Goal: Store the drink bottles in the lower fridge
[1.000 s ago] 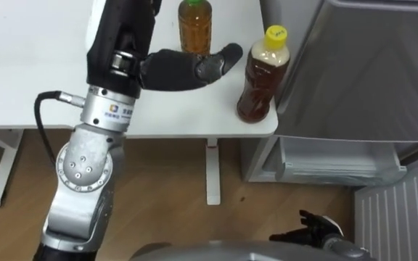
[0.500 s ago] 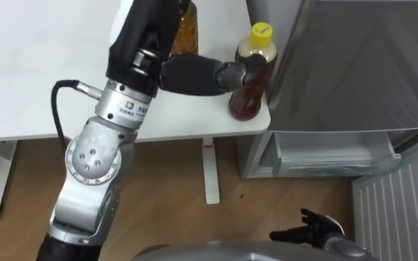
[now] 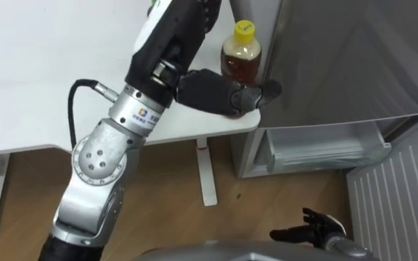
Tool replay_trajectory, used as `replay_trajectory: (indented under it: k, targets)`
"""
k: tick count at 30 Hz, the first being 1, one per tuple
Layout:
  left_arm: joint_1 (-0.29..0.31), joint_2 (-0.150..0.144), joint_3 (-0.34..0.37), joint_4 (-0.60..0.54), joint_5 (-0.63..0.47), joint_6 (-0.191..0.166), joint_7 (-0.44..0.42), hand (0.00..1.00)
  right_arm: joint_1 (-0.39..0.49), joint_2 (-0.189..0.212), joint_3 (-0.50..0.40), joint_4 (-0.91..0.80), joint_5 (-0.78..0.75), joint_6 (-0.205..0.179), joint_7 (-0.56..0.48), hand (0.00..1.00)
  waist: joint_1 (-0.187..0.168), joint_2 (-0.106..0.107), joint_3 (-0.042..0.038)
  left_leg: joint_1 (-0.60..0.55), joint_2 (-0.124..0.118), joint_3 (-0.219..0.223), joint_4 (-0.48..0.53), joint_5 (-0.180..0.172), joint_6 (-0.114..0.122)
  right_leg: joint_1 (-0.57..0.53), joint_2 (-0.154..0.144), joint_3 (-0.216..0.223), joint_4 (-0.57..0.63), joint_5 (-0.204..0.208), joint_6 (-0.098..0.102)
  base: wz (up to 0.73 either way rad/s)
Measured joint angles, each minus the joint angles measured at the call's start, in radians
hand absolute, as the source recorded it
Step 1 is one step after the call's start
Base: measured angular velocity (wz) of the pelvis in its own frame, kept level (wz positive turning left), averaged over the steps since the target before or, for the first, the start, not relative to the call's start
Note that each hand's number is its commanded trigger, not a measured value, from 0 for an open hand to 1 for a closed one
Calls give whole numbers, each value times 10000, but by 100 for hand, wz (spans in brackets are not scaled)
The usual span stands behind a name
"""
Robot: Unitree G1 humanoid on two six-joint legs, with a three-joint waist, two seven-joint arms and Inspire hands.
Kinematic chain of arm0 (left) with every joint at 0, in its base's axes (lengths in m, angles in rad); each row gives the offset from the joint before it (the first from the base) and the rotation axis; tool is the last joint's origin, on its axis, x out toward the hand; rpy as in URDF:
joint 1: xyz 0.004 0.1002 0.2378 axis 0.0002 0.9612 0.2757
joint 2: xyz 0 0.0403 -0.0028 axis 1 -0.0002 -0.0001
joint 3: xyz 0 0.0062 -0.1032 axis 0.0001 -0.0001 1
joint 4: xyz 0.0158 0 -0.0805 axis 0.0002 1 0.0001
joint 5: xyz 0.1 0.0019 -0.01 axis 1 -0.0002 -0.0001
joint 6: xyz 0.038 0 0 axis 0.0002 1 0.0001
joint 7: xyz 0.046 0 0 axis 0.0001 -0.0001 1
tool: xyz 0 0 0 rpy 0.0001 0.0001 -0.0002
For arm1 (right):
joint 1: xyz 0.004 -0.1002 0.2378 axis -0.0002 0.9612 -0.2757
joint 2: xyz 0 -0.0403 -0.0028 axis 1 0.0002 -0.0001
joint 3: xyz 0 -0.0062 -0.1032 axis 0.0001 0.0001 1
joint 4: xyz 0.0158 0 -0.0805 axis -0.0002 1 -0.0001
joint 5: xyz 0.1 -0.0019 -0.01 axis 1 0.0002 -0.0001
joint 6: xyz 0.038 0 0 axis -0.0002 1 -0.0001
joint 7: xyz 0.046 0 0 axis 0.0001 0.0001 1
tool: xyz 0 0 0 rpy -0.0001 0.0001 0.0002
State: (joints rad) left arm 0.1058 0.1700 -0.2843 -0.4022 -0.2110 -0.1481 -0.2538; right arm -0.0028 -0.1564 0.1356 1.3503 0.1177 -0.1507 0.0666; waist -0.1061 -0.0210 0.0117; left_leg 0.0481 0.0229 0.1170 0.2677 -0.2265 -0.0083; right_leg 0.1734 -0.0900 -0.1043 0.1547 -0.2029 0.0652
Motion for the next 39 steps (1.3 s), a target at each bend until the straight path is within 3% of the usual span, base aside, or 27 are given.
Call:
replay_trajectory:
  k: [7, 39]
  targets:
    - [40, 23, -166, 573, -924, 196, -368, 0, 8, 11, -17, -7, 7, -3, 7, 0, 1, -8, 1, 13, 16, 32, -28, 2, -7, -76, 16, 19, -12, 7, -12, -1]
    - [36, -32, -359, 697, -1116, 298, -425, 0, 74, 113, -17, 6, 324, 1, -195, 0, -27, -192, 13, 238, 19, 192, -279, 35, -52, 6, 30, 218, -30, 7, -12, -1]
